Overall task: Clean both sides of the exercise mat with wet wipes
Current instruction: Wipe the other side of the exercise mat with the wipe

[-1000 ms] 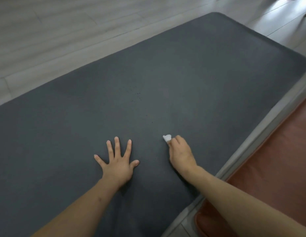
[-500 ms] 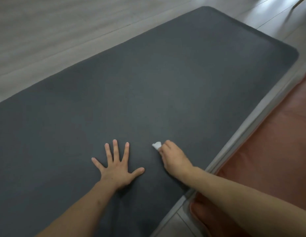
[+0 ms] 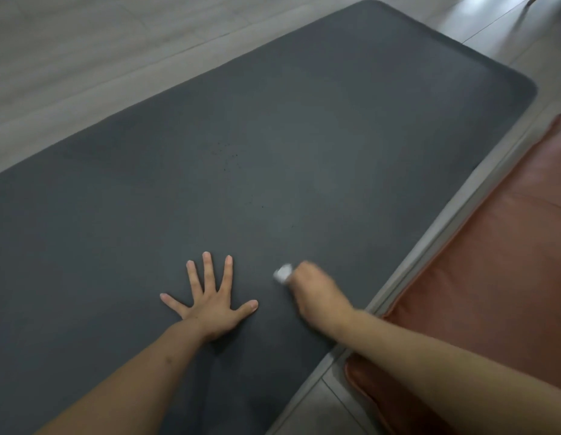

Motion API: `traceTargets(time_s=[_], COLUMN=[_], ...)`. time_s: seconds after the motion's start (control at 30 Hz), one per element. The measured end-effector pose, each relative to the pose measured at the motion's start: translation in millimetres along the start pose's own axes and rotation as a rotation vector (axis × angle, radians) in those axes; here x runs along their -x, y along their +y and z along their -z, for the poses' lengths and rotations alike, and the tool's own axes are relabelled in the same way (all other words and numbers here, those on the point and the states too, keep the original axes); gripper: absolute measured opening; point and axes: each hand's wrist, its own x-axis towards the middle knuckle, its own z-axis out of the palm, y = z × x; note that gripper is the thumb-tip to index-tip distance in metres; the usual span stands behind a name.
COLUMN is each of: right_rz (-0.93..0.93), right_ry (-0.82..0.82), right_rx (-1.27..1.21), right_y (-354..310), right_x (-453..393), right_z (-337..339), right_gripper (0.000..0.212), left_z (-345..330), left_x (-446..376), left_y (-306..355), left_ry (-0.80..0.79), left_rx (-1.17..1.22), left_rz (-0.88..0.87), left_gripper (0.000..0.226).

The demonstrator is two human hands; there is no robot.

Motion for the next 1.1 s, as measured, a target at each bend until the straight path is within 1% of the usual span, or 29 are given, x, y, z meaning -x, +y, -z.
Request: traceTargets(time_s=[0.03, 0.07, 0.1, 0.13, 0.23, 0.27, 0.3, 0.33, 0.4, 0.43, 0.47, 0.5, 0.53, 0.57, 0.6, 0.63, 0.67, 0.7, 0.73, 0.77, 0.8, 0.83, 0.87, 0.93, 0.97, 1.0, 1.03, 1.07, 1.1], right_rz=[0.168, 0.287, 0.302, 0.193, -0.39, -0.513, -0.566, -0.541, -0.354, -0.21, -0.067, 0.067, 0.167, 0.188, 0.109, -0.029, -0.211, -0.377, -0.506, -0.594, -0.604, -0.546, -0.446, -0.189, -0.059, 0.038, 0.056, -0.022, -0.14], right_ry=[-0.101, -0.13, -0.091, -0.034, 0.115, 0.139, 0.162, 0.156, 0.105, 0.031, -0.079, -0.15, -0.171, -0.141, -0.105, -0.066, -0.034, -0.009, 0.024, 0.047, 0.052, 0.042, 0.021, -0.141, -0.212, -0.242, -0.226, -0.195, -0.155], right_rx=[0.016, 0.051, 0.1, 0.149, 0.2, 0.177, 0.145, 0.121, 0.024, -0.024, -0.03, -0.006, 0.037, 0.095, 0.155, 0.21, 0.242, 0.238, 0.22, 0.188, 0.169, 0.148, 0.1, -0.013, -0.022, 0.014, 0.092, 0.167, 0.226], right_y=[-7, 0, 19, 42, 121, 131, 126, 109, 57, 28, 5, -5, -1, 13, 34, 57, 83, 106, 120, 121, 109, 90, 65, 10, -5, -5, 6, 25, 51], right_x=[11, 11, 1, -11, -40, -39, -37, -30, -6, 11, 29, 41, 41, 32, 17, 0, -14, -23, -26, -25, -19, -8, 6, 45, 57, 59, 51, 35, 20], right_z=[0, 8, 19, 33, 77, 82, 79, 71, 43, 29, 18, 15, 21, 30, 42, 58, 75, 88, 95, 95, 88, 76, 60, 34, 29, 31, 39, 48, 59], right_gripper=[0.005, 0.002, 0.003, 0.003, 0.009, 0.015, 0.023, 0.029, 0.032, 0.028, 0.022, 0.016, 0.012, 0.013, 0.016, 0.017, 0.018, 0.021, 0.024, 0.026, 0.026, 0.025, 0.024, 0.027, 0.028, 0.028, 0.028, 0.028, 0.028], left_z=[0, 0, 0, 1, -3, -5, -6, -7, -9, -10, -13, -16, -21, -25, -28, -29, -29, -29, -28, -26, -25, -24, -24, -25, -25, -24, -24, -23, -24], left_x=[-1, -2, -2, -1, 0, 1, 2, 2, 3, 3, 4, 6, 9, 13, 16, 19, 21, 21, 21, 20, 21, 21, 21, 22, 21, 20, 20, 19, 20], left_y=[-1, -1, -1, -1, 1, 2, 3, 4, 8, 11, 15, 19, 21, 22, 22, 21, 20, 19, 19, 20, 21, 21, 21, 21, 21, 21, 21, 21, 21], left_ry=[-0.001, -0.001, -0.005, -0.008, 0.023, 0.032, 0.045, 0.057, 0.069, 0.07, 0.076, 0.089, 0.101, 0.104, 0.099, 0.082, 0.063, 0.049, 0.039, 0.029, 0.018, 0.012, 0.008, 0.01, 0.015, 0.017, 0.016, 0.014, 0.009], left_rx=[-0.001, -0.002, -0.002, -0.004, -0.013, -0.016, -0.021, -0.027, -0.027, -0.018, -0.004, 0.014, 0.024, 0.023, 0.012, -0.002, -0.018, -0.033, -0.046, -0.055, -0.059, -0.058, -0.054, -0.053, -0.054, -0.05, -0.046, -0.044, -0.045], left_rz=[-0.001, 0.001, 0.005, 0.004, 0.001, 0.005, 0.009, 0.015, 0.036, 0.041, 0.041, 0.038, 0.034, 0.025, 0.012, 0.005, 0.002, 0.0, 0.003, 0.006, 0.008, 0.009, 0.01, 0.008, 0.007, 0.008, 0.009, 0.005, 0.003], left_gripper=[0.109, 0.109, 0.109, 0.109, 0.107, 0.106, 0.104, 0.103, 0.099, 0.097, 0.093, 0.089, 0.086, 0.087, 0.092, 0.099, 0.107, 0.115, 0.121, 0.125, 0.128, 0.129, 0.129, 0.129, 0.13, 0.13, 0.129, 0.129, 0.129])
